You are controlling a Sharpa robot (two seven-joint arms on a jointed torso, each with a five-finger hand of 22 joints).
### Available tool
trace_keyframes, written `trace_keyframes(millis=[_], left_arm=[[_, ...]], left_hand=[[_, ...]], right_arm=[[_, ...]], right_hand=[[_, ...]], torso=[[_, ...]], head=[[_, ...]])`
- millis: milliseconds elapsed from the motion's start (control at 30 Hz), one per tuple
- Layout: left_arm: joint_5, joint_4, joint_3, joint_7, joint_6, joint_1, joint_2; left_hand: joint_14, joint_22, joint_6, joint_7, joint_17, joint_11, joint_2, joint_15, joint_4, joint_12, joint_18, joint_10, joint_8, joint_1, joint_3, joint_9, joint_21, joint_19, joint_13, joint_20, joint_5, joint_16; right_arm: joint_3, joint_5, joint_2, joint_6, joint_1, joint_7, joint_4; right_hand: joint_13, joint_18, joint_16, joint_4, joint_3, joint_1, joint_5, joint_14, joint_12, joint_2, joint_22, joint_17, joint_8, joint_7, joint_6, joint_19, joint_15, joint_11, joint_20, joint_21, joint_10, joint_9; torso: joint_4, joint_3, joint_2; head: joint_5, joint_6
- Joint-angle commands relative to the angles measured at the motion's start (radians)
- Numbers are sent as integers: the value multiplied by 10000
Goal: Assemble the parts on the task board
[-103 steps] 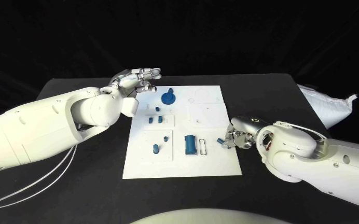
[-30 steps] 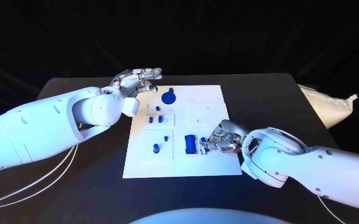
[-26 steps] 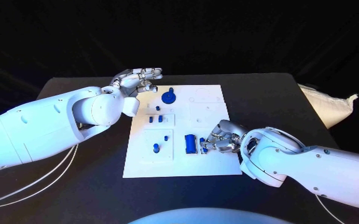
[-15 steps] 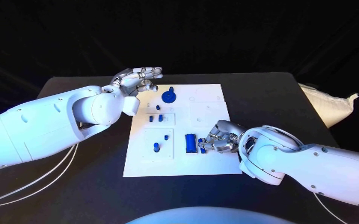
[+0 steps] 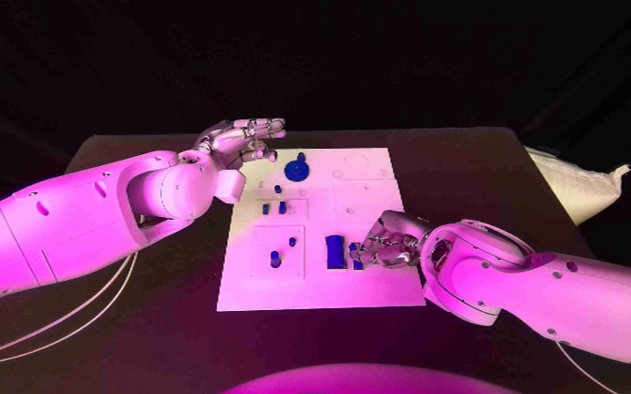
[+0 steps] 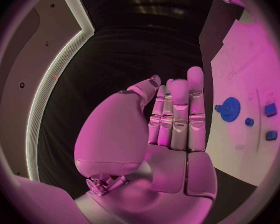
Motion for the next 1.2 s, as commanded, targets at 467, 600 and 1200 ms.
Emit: trace_keyframes(millis=[467,600,1200], left_arm=[[-38,18,6,21,198,4,11],[-38,17,6,21,201,4,17],[-38,-152,-6,142,199,-1,71]], left_hand=[[-65,-11,-52,-28,-11,18,96,14,-16,68,122,-84,65,31,-65,-3,-44,8,13,-2,15,-27],[-65,-11,-52,-28,-11,18,96,14,-16,68,122,-84,65,31,-65,-3,-44,8,13,-2,15,-27],[-236,-71,-83,-23,-352,35,74,39,12,95,113,-165,73,-45,-163,-7,-126,-18,17,11,7,-216]], right_arm=[[-48,-729,-97,167,-52,-431,53],[-48,-715,-93,159,-53,-406,63],[-16,3292,-543,-1707,361,4479,-487]], right_hand=[[-2,-176,17,72,-17,-119,48,618,-9,42,-17,381,-33,62,-17,59,-36,33,23,17,57,-16],[-15,-175,6,141,-115,-262,13,615,-42,-34,-20,368,-29,66,-4,57,-35,35,23,13,61,2],[-1847,291,-1836,-961,-417,1228,-1717,38,-2948,-258,-2336,-1849,-475,524,-1182,-1307,242,421,239,-1339,-1341,-188]], torso=[[-5,-1,-5],[2,-4,-4],[-42,-27,-109]], head=[[-52,-14],[-48,-18],[-115,174]])
